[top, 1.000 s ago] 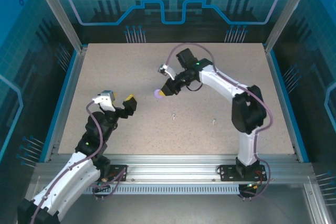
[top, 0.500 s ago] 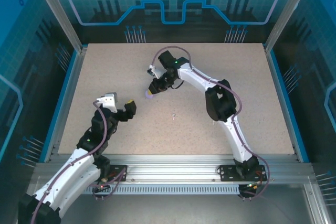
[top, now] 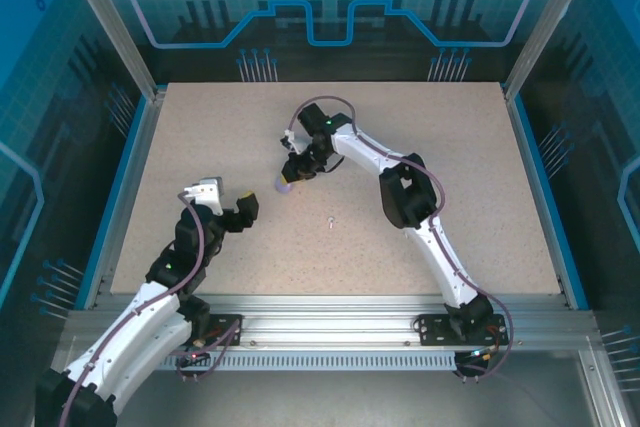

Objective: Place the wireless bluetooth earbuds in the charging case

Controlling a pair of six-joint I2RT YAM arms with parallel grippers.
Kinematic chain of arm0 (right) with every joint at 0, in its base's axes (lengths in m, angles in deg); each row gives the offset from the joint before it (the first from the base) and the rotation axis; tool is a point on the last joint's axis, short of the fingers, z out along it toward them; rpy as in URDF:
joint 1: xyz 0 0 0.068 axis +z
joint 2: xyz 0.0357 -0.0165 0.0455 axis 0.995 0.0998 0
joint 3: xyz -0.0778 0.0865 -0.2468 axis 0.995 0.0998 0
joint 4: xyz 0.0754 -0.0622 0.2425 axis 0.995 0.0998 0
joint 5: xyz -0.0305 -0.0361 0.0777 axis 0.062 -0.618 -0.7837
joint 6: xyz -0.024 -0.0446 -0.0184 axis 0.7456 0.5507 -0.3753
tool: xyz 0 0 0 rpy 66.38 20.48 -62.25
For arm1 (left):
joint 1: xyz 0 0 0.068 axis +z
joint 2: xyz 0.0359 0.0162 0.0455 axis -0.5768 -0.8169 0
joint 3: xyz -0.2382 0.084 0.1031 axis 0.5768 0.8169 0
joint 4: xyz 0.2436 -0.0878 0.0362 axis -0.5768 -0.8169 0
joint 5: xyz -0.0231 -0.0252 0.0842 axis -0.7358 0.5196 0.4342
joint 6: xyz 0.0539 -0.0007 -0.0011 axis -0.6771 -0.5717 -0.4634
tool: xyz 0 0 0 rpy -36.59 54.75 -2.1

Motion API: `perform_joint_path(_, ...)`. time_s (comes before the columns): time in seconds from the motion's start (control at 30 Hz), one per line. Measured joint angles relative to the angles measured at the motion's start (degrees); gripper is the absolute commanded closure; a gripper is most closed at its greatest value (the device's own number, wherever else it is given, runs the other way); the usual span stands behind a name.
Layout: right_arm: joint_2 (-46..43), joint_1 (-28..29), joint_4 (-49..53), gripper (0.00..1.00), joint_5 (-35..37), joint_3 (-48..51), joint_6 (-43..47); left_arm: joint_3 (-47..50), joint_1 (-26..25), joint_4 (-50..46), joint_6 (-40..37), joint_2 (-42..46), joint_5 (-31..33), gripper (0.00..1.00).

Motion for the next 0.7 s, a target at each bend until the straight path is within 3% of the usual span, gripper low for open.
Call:
perform_joint_path(0.4, 0.61, -1.16, 0.63, 0.7, -0.35, -0.11, -2.69, -0.24, 0.04, 0.26, 0.0, -1.7, -0.04, 0.08)
perform_joint_path(0.7, 0.94, -2.16, 1.03, 0.53, -0.02, -0.11, -4.42, -0.28, 0.04, 0.68, 0.0, -2.73, -0.07, 0.08)
